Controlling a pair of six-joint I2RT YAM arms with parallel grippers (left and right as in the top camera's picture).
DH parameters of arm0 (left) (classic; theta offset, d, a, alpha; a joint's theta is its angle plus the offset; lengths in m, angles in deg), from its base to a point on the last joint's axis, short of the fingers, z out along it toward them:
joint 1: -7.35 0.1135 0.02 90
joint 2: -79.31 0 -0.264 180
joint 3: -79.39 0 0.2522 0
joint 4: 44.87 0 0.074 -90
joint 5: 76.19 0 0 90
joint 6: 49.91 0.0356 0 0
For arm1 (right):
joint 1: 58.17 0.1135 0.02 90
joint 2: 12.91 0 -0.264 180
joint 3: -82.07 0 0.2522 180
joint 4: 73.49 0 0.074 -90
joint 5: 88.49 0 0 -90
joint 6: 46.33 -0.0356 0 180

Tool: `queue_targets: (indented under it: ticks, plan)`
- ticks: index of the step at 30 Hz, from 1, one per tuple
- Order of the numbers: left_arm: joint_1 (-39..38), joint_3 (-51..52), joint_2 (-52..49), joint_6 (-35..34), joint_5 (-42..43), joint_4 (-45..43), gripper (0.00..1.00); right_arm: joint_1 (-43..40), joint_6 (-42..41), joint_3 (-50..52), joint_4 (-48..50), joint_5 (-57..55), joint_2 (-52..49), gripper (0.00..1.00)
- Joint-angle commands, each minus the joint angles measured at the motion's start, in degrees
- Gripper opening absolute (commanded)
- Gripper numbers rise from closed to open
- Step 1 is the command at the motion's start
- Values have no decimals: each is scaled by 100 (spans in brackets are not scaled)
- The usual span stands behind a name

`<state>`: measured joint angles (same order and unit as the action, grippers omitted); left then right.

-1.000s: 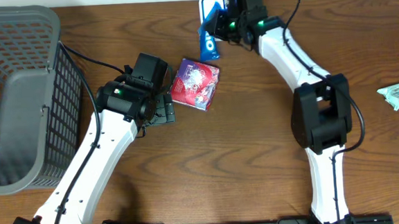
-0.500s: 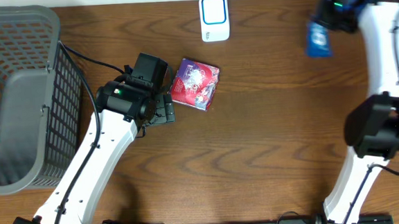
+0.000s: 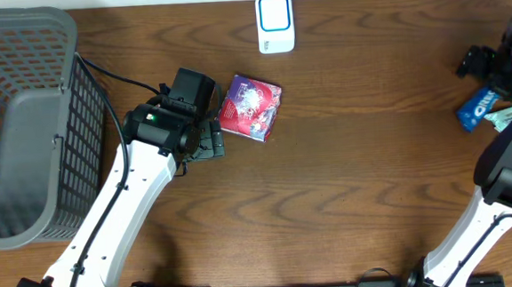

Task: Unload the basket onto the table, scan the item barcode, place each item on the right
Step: 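Carry the Oreo pack to the right table edge and release, then reach the right gripper to the pink-purple bag and grasp it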

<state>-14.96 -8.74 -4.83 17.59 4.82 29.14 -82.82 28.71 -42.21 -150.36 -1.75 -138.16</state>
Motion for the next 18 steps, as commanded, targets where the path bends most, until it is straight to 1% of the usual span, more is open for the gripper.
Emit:
queue_targets:
  ticks: [1,6,9,13,16,18]
  plan:
    - [-15,-11,-13,-33,-68,35,98,153,-7,66,35,1217,-46,99]
    - [-15,-11,-13,-33,-70,35,98,579,286,66,28,2693,-46,96]
    - [-15,-11,-13,-33,-68,35,98,1025,439,66,4,3348,-46,96]
    - [-15,-11,-13,-33,-70,35,98,1853,437,90,-101,3506,-48,95]
    - [-15,-11,-13,-33,-70,35,98,2549,402,157,-35,3521,-48,99]
    - [-15,-11,-13,-33,-70,35,98,3008,98,186,63,3515,-55,99]
